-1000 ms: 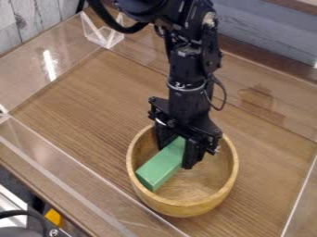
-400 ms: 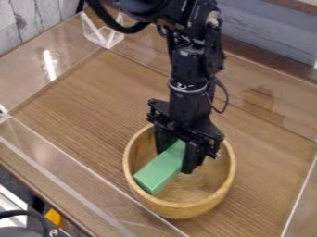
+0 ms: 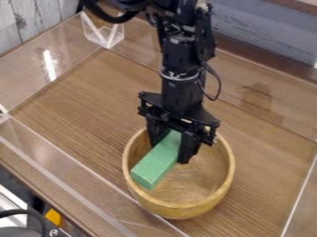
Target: Remove the green block from inside the brown bowl and put it on the table
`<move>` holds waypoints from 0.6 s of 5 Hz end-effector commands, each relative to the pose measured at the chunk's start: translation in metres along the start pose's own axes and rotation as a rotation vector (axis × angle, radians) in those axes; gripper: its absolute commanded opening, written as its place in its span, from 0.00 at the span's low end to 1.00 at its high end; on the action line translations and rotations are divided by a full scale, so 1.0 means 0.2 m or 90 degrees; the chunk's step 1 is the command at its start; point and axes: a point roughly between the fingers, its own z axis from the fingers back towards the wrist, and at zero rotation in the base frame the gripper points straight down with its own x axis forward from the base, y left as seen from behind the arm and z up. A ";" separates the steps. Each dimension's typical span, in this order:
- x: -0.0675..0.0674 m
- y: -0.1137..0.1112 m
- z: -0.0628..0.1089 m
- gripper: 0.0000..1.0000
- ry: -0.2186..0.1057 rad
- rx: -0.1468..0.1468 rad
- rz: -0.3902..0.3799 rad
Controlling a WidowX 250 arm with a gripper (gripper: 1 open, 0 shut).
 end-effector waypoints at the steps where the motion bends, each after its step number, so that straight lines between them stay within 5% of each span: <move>1: 0.01 -0.01 0.07 0.00 -0.027 0.003 -0.016; 3: 0.02 0.08 0.14 0.00 -0.030 0.013 -0.022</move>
